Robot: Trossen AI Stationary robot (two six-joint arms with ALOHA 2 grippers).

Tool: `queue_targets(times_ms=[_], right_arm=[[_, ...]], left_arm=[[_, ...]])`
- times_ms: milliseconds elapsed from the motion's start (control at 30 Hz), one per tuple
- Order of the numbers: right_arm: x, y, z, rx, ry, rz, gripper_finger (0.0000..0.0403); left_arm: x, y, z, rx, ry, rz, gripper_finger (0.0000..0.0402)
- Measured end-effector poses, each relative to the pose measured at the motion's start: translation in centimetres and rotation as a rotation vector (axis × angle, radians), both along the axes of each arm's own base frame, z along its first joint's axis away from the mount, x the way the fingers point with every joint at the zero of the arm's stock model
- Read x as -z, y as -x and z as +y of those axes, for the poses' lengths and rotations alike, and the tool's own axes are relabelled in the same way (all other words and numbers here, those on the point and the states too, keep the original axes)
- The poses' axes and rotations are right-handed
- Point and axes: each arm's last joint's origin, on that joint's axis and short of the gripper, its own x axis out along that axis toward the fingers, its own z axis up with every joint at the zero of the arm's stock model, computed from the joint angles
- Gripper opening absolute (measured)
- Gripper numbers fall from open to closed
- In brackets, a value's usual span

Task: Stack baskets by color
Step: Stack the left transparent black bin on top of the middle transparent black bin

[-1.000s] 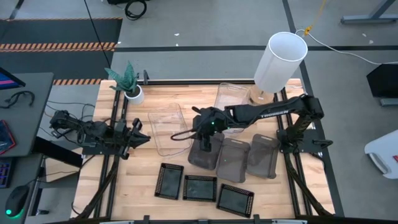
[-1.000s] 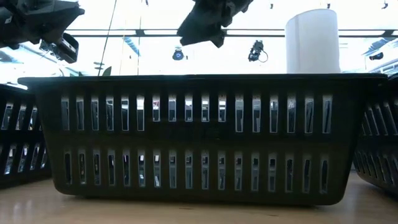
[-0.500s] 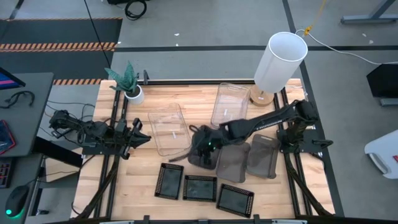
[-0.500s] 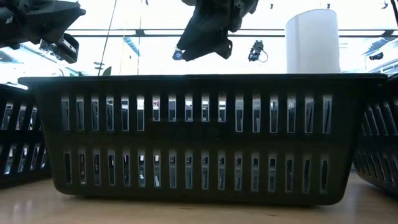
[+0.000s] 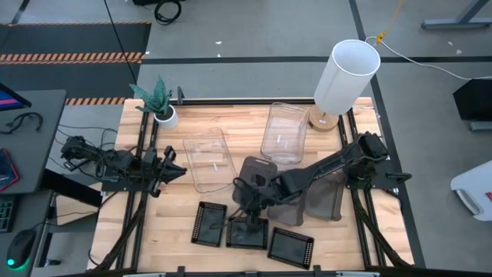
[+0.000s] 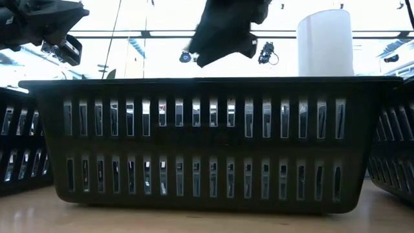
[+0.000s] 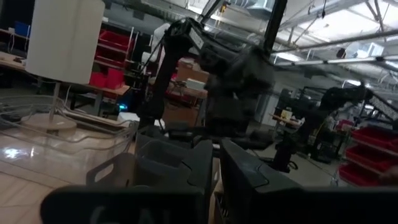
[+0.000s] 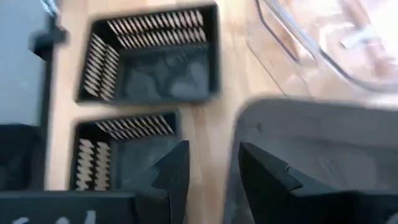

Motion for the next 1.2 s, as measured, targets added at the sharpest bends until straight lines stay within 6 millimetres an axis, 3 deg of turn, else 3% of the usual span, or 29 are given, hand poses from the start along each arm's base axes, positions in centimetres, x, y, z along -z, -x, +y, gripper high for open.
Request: queue_targets(times_ms=[367, 533, 1200], right_arm=[[1.5, -0.3, 0.2, 0.039, 0.086, 0.044, 0.0142], [3.4, -1.0, 0.4, 0.020, 0.113, 0.067, 0.0142], [6.7, -1.5, 0.8, 0.055, 0.098, 0.140, 0.0142]], left_arm=[[0.2, -0.3, -0.1, -0.001, -0.011, 0.028, 0.0038], [0.5, -0.4, -0.1, -0.001, -0.020, 0.053, 0.0032], [0.6, -0.4, -0.2, 0.000, -0.026, 0.067, 0.0031]])
